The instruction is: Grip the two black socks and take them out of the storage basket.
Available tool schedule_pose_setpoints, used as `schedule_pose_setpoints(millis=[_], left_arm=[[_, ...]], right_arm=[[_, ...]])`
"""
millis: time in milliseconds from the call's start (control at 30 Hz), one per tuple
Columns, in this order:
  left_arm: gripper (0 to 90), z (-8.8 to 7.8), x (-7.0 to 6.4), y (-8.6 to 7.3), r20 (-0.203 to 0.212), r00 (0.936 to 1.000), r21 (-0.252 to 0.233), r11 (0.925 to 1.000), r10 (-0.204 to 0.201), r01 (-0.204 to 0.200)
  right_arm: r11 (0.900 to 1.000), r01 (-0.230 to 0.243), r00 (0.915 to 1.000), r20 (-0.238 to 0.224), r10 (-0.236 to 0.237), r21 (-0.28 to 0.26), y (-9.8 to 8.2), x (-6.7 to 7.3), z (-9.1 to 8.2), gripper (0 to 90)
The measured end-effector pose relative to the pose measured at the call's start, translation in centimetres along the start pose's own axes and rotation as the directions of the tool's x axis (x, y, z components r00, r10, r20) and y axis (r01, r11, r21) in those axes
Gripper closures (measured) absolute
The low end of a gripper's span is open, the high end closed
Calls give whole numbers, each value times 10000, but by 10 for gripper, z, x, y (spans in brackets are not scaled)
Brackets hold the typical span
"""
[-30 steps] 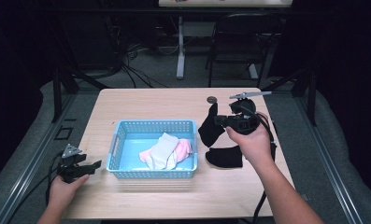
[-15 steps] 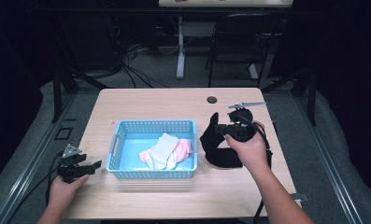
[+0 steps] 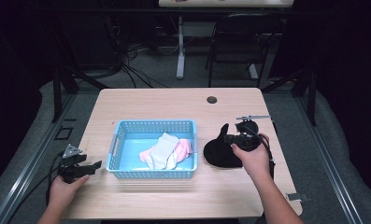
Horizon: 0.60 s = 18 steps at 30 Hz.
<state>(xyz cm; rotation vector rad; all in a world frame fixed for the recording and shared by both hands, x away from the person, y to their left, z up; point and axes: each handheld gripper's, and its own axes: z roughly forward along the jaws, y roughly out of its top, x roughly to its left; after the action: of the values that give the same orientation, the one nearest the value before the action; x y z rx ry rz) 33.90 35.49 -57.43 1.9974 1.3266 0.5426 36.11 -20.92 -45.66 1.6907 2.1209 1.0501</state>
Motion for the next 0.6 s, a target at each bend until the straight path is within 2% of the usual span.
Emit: schedule_pose_setpoints(millis=[33,167,400,533,600], left_arm=[[259,0,0,0,-5,10000,4,10000,-3,3],[259,0,0,0,-9,10000,49,10000,2,-2],[259,1,0,-1,-17,10000,69,10000,-6,7],[259,2,0,-1,-27,10000,60,10000,-5,6],[259,1,0,-1,-33,10000,60,10000,-5,5]], right_arm=[[9999,-165,9999,-5,165,23,-3,-4,2,874],[9995,-311,9988,378,307,96,-13,-15,4,871],[9969,-764,9956,551,753,180,-25,-33,3,859],[9962,-858,9937,731,846,133,-28,-38,4,807],[9954,-958,9924,780,949,75,-29,-40,4,754]])
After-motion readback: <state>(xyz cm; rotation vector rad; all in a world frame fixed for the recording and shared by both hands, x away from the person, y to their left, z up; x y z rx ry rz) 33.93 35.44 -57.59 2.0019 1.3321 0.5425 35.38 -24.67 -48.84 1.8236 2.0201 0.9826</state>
